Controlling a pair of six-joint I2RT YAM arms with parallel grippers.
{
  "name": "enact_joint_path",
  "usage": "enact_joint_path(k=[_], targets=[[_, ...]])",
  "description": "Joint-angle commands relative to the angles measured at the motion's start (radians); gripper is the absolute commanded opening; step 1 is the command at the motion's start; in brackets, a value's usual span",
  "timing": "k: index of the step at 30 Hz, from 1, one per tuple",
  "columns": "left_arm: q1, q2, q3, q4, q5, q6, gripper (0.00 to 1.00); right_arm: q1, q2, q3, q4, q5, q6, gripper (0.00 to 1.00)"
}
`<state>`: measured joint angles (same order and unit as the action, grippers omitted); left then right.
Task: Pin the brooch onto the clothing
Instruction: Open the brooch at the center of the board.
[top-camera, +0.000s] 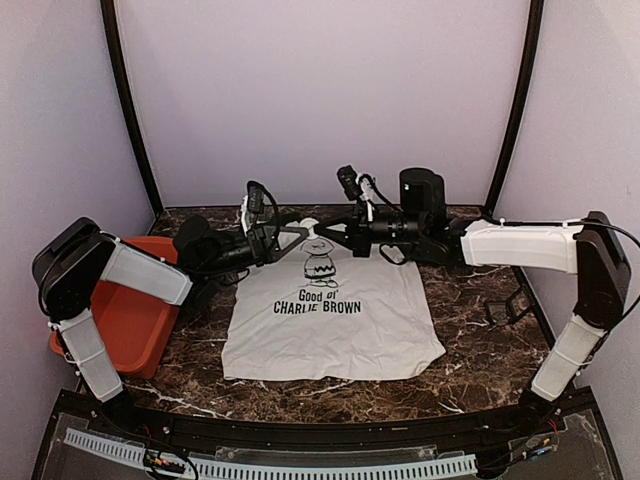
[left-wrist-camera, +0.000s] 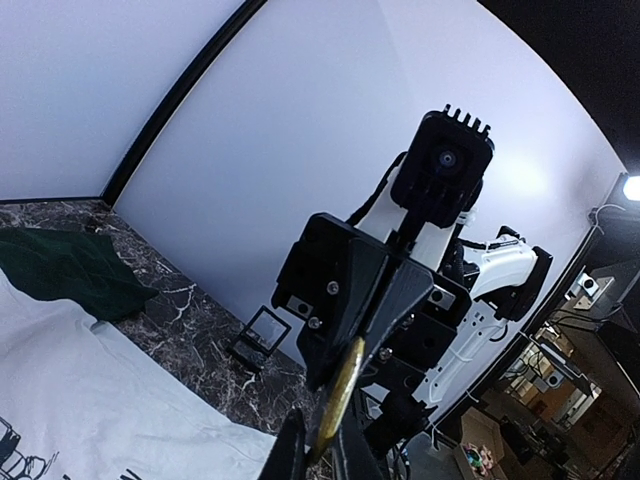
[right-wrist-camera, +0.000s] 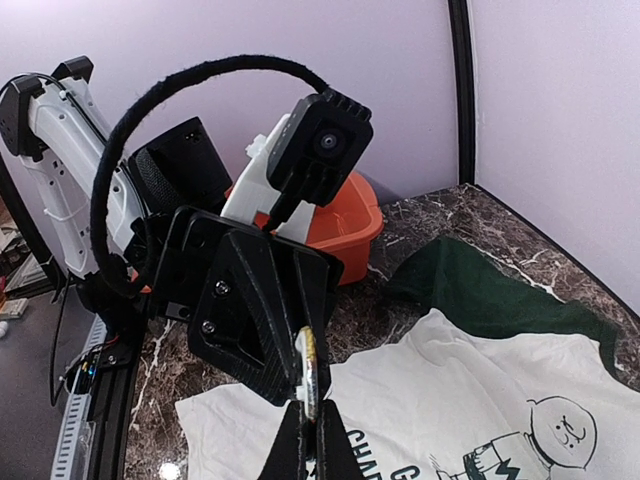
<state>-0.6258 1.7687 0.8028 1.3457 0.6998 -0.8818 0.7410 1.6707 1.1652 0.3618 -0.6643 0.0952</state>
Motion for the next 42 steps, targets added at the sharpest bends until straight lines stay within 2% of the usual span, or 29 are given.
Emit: enact_joint_path(k=[1, 8, 14, 22, 28, 42], targets=[[-0.009, -0.036, 0.007, 0.131, -0.009, 0.012, 0.01, 0.051, 0.028, 0.045, -0.01, 0.014, -0.039, 0.0], [-0.024, -0.058, 0.02, 0.041, 0.009, 0.073, 0.03, 0.066, 0.044, 0.076, -0.029, 0.072, -0.033, 0.0], [-0.024, -0.075, -0.004, 0.107, 0.002, 0.062, 0.26, 0.067, 0.031, 0.07, -0.031, 0.102, -0.026, 0.0], [0.01, -0.085, -0.019, 0.216, 0.0, 0.006, 0.34, 0.058, -0.014, 0.027, -0.019, 0.132, -0.031, 0.0], [0.029, -0.045, 0.011, 0.279, 0.024, -0.108, 0.33, 0.032, -0.045, -0.019, 0.018, 0.134, -0.02, 0.0], [0.026, -0.027, 0.036, 0.178, 0.04, -0.099, 0.32, 0.026, -0.044, -0.021, 0.042, 0.131, -0.028, 0.0]])
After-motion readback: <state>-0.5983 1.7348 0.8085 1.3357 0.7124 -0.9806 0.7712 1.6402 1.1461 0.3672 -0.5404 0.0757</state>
